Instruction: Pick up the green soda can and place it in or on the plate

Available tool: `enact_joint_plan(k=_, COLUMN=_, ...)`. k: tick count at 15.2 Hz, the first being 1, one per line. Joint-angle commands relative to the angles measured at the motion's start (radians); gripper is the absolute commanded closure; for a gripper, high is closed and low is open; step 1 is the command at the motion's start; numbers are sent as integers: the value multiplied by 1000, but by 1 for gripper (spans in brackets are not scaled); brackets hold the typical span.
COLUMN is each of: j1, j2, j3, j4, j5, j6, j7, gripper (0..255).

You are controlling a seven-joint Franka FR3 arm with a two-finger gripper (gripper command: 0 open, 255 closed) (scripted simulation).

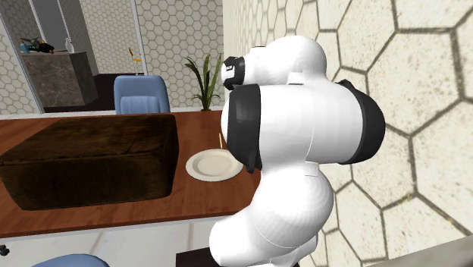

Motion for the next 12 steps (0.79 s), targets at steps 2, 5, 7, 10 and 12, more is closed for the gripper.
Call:
enact_joint_plan(k=2, j1=1, j2=-2, j3=2, j4=40, j5=1, j6=-42, j7=1, gripper=255)
enact_joint_plan(k=5, j1=2, j2=1, j3=3, j4=83, j5=2, j6=-82, j7=1, gripper=255)
enact_joint_plan(k=7, j1=2, j2=4, j3=4, j4=105, j5=3, j6=-102, j7=2, gripper=255)
enact_joint_plan(k=10, j1=29, j2=33, j3=54, j4=146, j5=32, j6=-112, j7=69, gripper=255)
enact_joint_plan(k=12, j1=47, j2=58, j3=86, j4=178, j5=49, j6=-119, j7=113, gripper=255)
